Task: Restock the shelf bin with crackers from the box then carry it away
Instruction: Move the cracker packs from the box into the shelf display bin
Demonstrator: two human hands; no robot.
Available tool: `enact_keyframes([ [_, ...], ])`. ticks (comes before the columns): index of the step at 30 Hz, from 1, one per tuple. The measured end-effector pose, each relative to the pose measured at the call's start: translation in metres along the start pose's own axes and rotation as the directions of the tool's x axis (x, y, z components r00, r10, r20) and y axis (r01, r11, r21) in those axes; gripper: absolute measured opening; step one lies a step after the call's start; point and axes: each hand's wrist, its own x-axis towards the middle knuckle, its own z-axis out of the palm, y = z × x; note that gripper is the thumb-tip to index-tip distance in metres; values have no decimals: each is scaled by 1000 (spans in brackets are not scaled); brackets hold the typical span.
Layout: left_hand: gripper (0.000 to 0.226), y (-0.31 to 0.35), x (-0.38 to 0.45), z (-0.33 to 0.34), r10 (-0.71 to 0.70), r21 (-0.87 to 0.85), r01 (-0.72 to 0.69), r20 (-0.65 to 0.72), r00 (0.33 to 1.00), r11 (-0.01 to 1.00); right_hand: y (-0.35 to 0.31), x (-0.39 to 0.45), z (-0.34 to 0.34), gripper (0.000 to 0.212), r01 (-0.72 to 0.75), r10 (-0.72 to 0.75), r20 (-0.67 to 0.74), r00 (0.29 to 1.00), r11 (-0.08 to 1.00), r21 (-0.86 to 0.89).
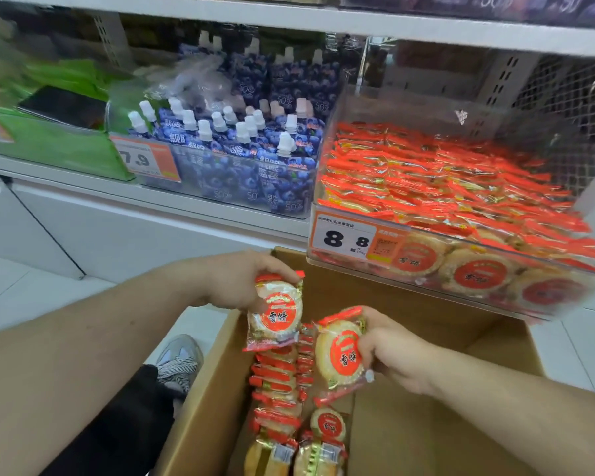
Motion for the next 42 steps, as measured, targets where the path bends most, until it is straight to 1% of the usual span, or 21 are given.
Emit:
enact_keyframes([
  [2, 62, 13, -6, 4, 58, -22, -57, 48, 997, 998, -15, -21, -1, 61, 39, -40, 30, 999, 999, 34],
  [5, 70, 34, -12, 10, 156, -57, -151, 91, 984, 987, -32, -43, -1, 67, 93, -93, 38, 995, 996, 9],
  [9, 80, 54, -17, 14, 216, -159, -197, 115, 969, 967, -49, -59, -2, 53, 160, -160, 0, 987, 987, -5],
  [11, 81, 62, -18, 13, 233, -205, -207, 114, 966, 957, -54, -65, -4, 48, 201, -201, -44, 979, 979, 7],
  [13, 78, 69, -18, 11, 252, -193, -233, 81, 964, 953, -58, -71, -6, 46, 249, -248, -89, 965, 968, 0],
  [15, 77, 77, -20, 8, 282, -140, -277, 12, 959, 951, -65, -78, -6, 42, 293, -301, -144, 943, 953, -72],
  [18, 84, 92, -24, 2, 369, -90, -375, -74, 926, 923, -83, -90, -8, 33, 385, -414, -210, 886, 907, -170],
  [21, 93, 108, -28, -7, 437, -73, -452, -161, 885, 889, -99, -101, -12, 31, 439, -468, -234, 852, 883, -167],
  [22, 94, 113, -29, -9, 450, -97, -474, -199, 871, 875, -104, -103, -14, 30, 447, -479, -247, 842, 877, -175],
  [24, 89, 123, -30, -15, 442, -196, -503, -285, 851, 842, -113, -107, -20, 36, 457, -492, -276, 826, 870, -184],
  [25, 82, 126, -28, -19, 439, -229, -531, -352, 827, 816, -119, -108, -25, 39, 466, -498, -298, 814, 867, -175],
  [27, 64, 130, -19, -27, 420, -202, -590, -529, 737, 781, -136, -104, -38, 35, 503, -530, -388, 754, 846, -179],
  [28, 56, 130, -12, -30, 393, -163, -590, -604, 693, 791, -146, -100, -44, 31, 517, -552, -446, 704, 830, -211],
  [30, 49, 126, 2, -35, 325, -93, -534, -702, 634, 840, -166, -84, -54, 24, 517, -595, -517, 615, 800, -305],
  [32, 47, 121, 15, -34, 285, -22, -467, -766, 577, 884, -187, -57, -63, 23, 480, -626, -526, 576, 780, -402],
  [34, 52, 117, 26, -31, 282, 55, -405, -801, 528, 913, -207, -27, -72, 27, 452, -635, -520, 572, 773, -446],
  [35, 57, 115, 30, -30, 272, 60, -382, -804, 529, 922, -217, -12, -77, 27, 442, -636, -523, 567, 771, -459],
  [37, 65, 114, 35, -28, 222, -19, -377, -781, 584, 926, -237, 21, -88, 31, 398, -628, -560, 540, 777, -487],
  [38, 66, 113, 37, -26, 204, -50, -379, -774, 600, 924, -245, 36, -94, 36, 375, -622, -583, 523, 782, -498],
  [40, 64, 113, 40, -24, 181, -64, -368, -785, 593, 928, -259, 62, -103, 47, 330, -615, -606, 504, 786, -523],
  [42, 63, 112, 41, -23, 172, -70, -372, -797, 578, 926, -265, 85, -110, 54, 311, -623, -601, 502, 778, -547],
])
